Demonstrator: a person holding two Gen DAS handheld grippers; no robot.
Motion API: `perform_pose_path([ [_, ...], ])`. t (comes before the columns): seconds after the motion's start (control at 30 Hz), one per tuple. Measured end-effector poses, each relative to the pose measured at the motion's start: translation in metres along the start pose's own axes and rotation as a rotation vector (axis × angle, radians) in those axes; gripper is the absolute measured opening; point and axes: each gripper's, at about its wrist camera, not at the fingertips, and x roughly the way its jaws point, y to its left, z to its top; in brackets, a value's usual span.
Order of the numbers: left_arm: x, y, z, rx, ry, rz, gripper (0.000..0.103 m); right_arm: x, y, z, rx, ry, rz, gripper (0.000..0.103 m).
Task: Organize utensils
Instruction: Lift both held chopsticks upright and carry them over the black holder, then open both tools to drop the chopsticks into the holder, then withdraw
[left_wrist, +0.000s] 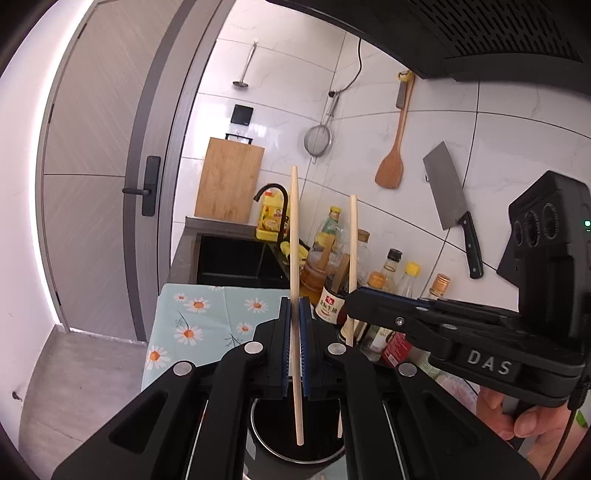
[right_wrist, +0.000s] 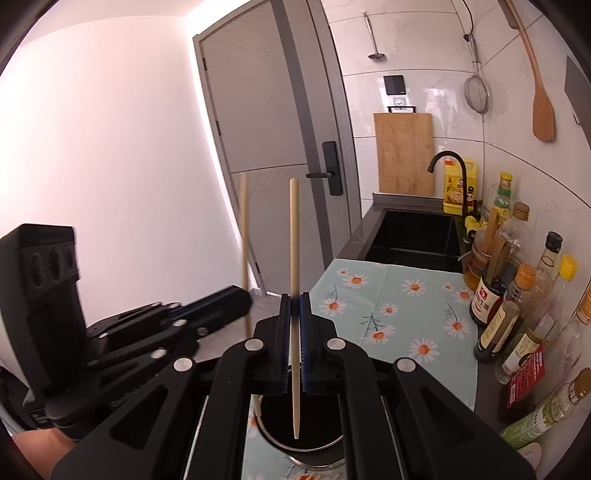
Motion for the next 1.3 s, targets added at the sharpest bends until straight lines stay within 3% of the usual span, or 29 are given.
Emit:
perform_pose_path([
  [0.2, 0.013, 0.011, -0.007, -0.04, 0.015, -0.009, 0.005, 0.014, -0.015, -0.003, 0.036, 0.007, -0.007, 0.008],
  [0.3, 0.02, 0.014, -0.009, -0.052, 0.048, -0.006, 0.005, 0.013, -0.016, -0.004, 0.041, -0.005, -0.01, 0.029],
  [0.6, 0.011, 0.011, -0.012, -0.046, 0.045, 0.027, 0.005, -0.005, -0.01, -0.006, 0.017, -0.036, -0.01, 0.029],
  [0.83, 0.001, 0.007, -0.016, -0.05, 0.058, 0.028, 0.006, -0.022, 0.007, -0.011, -0.045, -0.04, -0.062, 0.029],
  [0.97, -0.014, 0.003, -0.019, -0.056, 0.049, 0.018, 0.027, -0.04, 0.018, -0.014, -0.063, -0.062, -0.075, 0.029],
  [1.3, -0.056, -0.017, -0.034, -0.026, 0.086, 0.025, 0.027, -0.077, 0.031, -0.037, -0.048, -0.041, -0.112, 0.038],
])
